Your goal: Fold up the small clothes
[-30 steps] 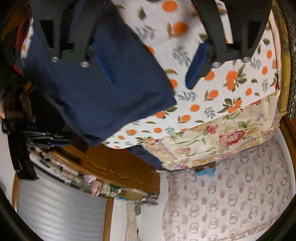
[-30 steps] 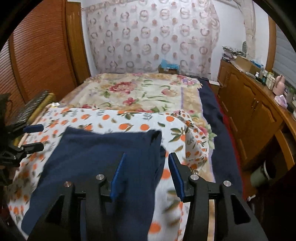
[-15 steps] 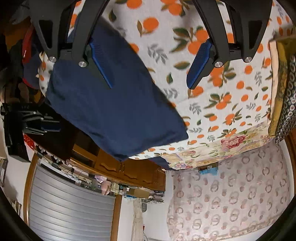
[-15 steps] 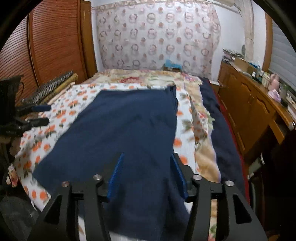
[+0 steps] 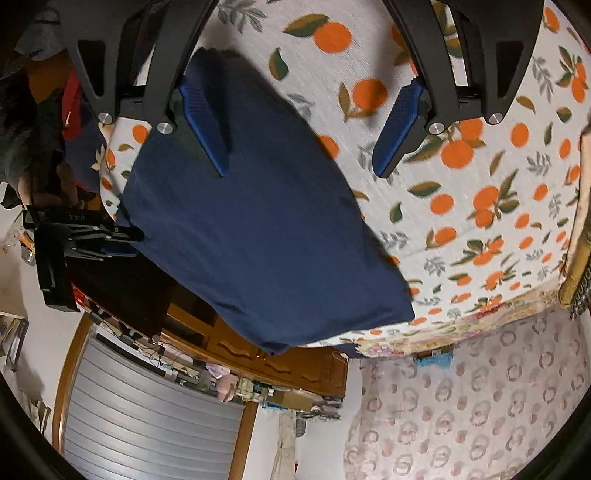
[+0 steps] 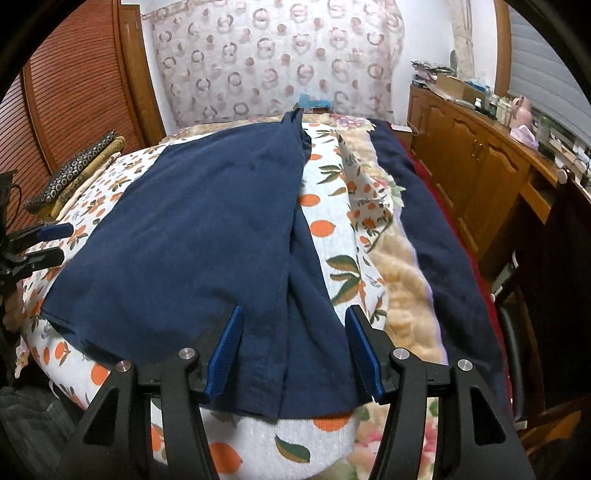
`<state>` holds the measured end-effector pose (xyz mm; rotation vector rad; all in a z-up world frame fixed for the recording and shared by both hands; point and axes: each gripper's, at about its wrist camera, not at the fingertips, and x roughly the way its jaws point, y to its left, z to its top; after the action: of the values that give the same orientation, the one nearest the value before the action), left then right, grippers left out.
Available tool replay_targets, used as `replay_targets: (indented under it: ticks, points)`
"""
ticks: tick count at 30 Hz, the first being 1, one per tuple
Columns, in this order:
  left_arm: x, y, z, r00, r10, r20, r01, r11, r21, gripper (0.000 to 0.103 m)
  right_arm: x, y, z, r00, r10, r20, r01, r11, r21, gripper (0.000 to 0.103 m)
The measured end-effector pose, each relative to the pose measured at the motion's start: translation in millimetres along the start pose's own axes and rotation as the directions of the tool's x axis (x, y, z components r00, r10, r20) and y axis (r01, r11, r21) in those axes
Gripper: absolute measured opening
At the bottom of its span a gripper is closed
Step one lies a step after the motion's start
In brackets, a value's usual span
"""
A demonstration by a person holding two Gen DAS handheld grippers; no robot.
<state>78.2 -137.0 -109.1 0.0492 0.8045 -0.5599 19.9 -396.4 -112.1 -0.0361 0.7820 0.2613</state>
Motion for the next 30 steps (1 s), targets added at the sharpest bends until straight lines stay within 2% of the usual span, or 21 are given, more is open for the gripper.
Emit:
replay_targets:
  ticks: [7,13,23,30]
  points:
    - [-3,-9,-11,0.999,-0.031,-0.016,0.031,0.999,-0.007,0.081,4,1,2,1.0,-0.003,-0.02,0.003,1.0,0.003,0.06]
    - [0,-16,-16,0.999,-0.035,-0.031,0.035,0.999,0.0,0.081,4,6,-1,0.999,0.021,-0.034,-0.022,1.0,-0.015,0.059]
    - [7,-18,-20,0.998,-0.028,-0.064,0.028,1.0,-0.001,0.081,5,9,-3,0.999,0.009,-0.039,-0.01,0.999,-0.043,0.059]
    - [8,-22,-24,0.997,-0.024,-0.072,0.024,1.0,0.007,0.081,3,17,-6,0.999,0.018,-0.042,-0.021,0.997,-0.078,0.042]
